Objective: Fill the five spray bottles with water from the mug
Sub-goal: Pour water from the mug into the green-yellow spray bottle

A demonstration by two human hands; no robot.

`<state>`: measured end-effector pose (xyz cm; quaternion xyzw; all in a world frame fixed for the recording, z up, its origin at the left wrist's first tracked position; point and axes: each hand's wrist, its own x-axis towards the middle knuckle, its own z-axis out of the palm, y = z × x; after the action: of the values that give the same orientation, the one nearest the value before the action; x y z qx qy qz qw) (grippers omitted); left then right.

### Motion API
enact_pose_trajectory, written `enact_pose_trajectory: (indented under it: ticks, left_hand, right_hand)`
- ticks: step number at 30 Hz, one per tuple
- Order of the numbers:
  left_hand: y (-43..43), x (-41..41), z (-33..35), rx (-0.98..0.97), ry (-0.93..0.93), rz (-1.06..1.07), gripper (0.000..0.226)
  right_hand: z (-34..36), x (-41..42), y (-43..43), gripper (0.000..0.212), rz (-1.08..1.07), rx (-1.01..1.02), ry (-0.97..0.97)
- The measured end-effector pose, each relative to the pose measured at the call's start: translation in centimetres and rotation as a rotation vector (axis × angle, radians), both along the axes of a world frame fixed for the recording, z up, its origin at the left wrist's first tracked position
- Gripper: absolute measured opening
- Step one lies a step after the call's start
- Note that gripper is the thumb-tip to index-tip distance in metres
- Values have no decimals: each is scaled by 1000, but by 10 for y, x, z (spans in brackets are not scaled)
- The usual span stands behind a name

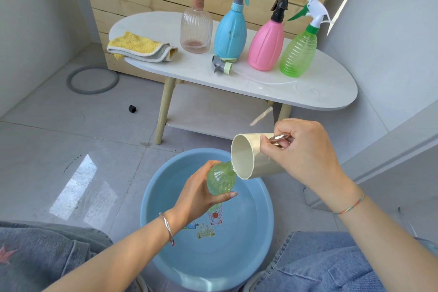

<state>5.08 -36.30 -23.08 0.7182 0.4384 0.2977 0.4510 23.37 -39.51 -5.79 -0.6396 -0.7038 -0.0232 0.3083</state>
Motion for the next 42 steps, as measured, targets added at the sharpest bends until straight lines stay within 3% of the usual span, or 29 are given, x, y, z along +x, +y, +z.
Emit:
enact_pose_trajectory:
  ticks: [22, 27, 34, 42]
  left_hand:
    - [-2, 0, 0, -23, 31, 9, 71]
    - [5, 2, 15, -50, -18, 49, 59]
    - [39, 12, 58, 11, -36, 59, 70]
    - [94, 34, 126, 128, -4, 49, 70]
  right_hand:
    - [1, -2, -1, 45, 17, -15, 27]
    - [0, 20, 9, 47, -116, -89, 341]
    - [5, 48, 25, 32, -259, -151, 931]
    - [32, 101, 59, 30, -345, 0, 1390]
